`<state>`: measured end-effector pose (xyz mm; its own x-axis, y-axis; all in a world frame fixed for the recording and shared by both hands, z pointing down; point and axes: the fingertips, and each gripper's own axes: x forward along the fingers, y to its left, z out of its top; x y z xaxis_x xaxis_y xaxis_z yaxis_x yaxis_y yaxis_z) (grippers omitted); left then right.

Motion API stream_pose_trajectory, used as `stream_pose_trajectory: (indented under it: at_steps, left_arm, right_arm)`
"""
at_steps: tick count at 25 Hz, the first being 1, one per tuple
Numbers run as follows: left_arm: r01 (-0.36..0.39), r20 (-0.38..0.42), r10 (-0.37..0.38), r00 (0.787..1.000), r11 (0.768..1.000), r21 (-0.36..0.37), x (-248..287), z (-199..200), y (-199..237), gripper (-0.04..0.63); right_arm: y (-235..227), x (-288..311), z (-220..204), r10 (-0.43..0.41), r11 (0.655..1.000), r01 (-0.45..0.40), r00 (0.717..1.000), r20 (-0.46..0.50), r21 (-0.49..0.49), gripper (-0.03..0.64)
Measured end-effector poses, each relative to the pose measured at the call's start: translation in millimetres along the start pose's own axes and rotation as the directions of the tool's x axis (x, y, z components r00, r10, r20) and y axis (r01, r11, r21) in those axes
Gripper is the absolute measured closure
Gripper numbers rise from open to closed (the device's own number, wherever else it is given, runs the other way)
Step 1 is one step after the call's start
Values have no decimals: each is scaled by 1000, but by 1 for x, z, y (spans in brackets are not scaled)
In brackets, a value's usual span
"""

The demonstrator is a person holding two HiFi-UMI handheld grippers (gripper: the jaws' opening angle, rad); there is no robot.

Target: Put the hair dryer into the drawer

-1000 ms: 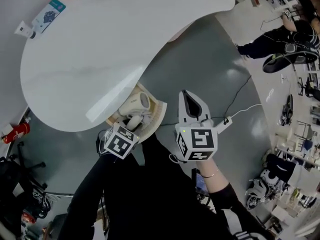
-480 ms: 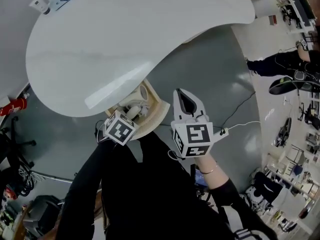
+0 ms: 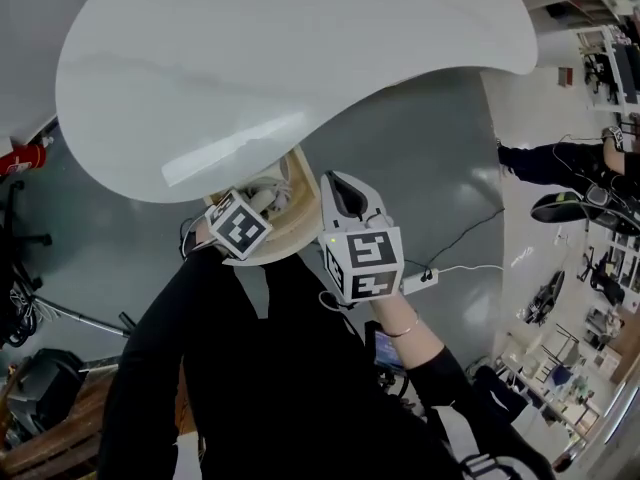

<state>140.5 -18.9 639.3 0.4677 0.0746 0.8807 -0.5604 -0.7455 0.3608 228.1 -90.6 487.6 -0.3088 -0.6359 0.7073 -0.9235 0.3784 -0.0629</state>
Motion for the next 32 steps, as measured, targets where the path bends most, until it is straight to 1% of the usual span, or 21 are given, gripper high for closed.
stream_pose_trajectory:
  at_steps: [5, 7, 11, 16, 19, 21, 24, 28, 32]
  left_arm:
    - [3, -33, -4, 999, 999, -38, 3, -4, 4, 482]
    - [2, -49, -4, 999, 999, -33, 5, -5, 4, 480]
    - [-6, -107, 4, 994, 1000, -27, 10, -10, 7, 482]
    - [-16, -195, 8, 981, 999, -38, 17, -17, 10, 482]
    - [-21, -230, 12, 973, 999, -39, 19, -21, 11, 480]
    - [-25, -247, 13, 969, 999, -44, 20, -22, 13, 480]
    - [-21, -275, 6, 962, 999, -50, 23, -23, 11, 480]
    - [-7, -324, -10, 946, 999, -52, 26, -25, 10, 480]
    - [28, -415, -52, 908, 998, -63, 24, -38, 7, 480]
  right_arm:
    - [9, 11, -8, 38, 999, -39, 998, -42, -22, 615]
    - [13, 15, -12, 54, 998, -56, 997, -58, -24, 615]
    - [25, 23, -22, 89, 995, -93, 991, -98, -29, 615]
    - [35, 28, -32, 111, 993, -117, 983, -143, -28, 615]
    - [36, 31, -38, 113, 993, -119, 979, -172, -23, 615]
    - [36, 35, -44, 121, 992, -127, 971, -206, -19, 615]
    - [34, 37, -54, 148, 989, -150, 956, -253, 12, 615]
    - [29, 40, -61, 165, 986, -153, 946, -280, 67, 615]
    - [24, 42, -65, 167, 984, -141, 941, -294, 106, 615]
